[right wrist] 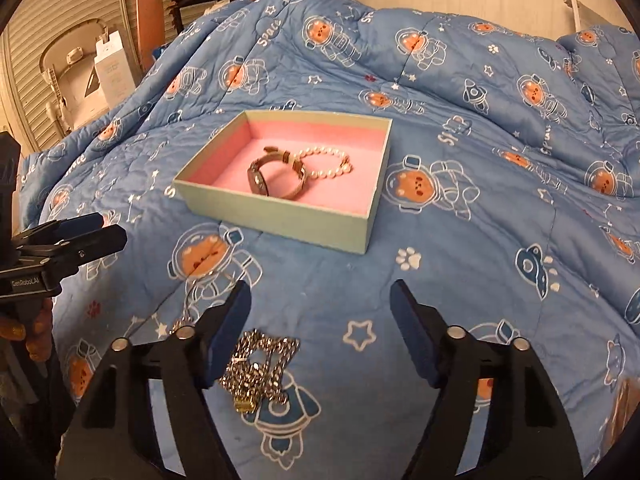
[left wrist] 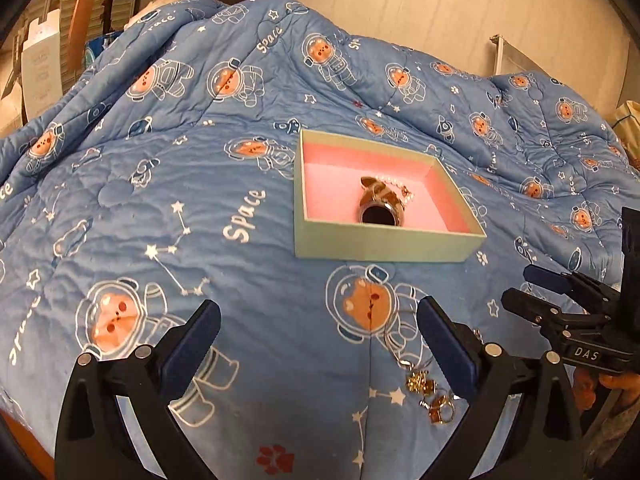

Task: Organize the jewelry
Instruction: 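Grasp the silver chain with the right gripper while the left gripper grasps the hoop earring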

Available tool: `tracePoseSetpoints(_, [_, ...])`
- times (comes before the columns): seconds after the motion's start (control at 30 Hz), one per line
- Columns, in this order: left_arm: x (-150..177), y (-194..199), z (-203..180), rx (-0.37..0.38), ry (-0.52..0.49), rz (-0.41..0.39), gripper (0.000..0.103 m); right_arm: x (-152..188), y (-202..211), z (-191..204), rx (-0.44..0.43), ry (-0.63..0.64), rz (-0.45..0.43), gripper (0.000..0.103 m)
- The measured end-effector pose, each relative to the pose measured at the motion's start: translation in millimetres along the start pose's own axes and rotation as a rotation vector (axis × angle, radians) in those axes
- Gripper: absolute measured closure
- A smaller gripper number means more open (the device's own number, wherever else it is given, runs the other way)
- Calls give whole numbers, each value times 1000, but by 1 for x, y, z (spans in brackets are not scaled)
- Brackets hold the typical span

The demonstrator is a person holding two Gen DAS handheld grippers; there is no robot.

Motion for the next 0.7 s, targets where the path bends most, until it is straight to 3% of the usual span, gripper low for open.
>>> tracePoseSetpoints(0.03, [4,-2,-2,-1,-5,9,7,5,-3,2,-5,1,16,46])
tracePoseSetpoints(0.13, [14,-9,-8,-16,-24,28,7,19,-16,3,-29,-30,85,52])
tracePoseSetpoints(0.3, [19,-22,-27,-11,-77,68,15,32,-31,7,-138,-123,167,52])
tracePoseSetpoints(0.47, [20,-38,-36,-7,-115,121,35,35,-40,11,-96,-107,202,60])
tracePoseSetpoints(0.7, [19,-61,-51,-52,-230,178,54,34,-48,16,0,-21,225,67])
Point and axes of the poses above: each gripper's, at about its wrist camera, not at the fingertips, and y roughly against the way its jaws point, z to its left, x to its underside, the point moved 9 cm from there along -y, roughly the way its jaws point, and after that the axes turned 10 degrees about z, right-handed, at the moved point
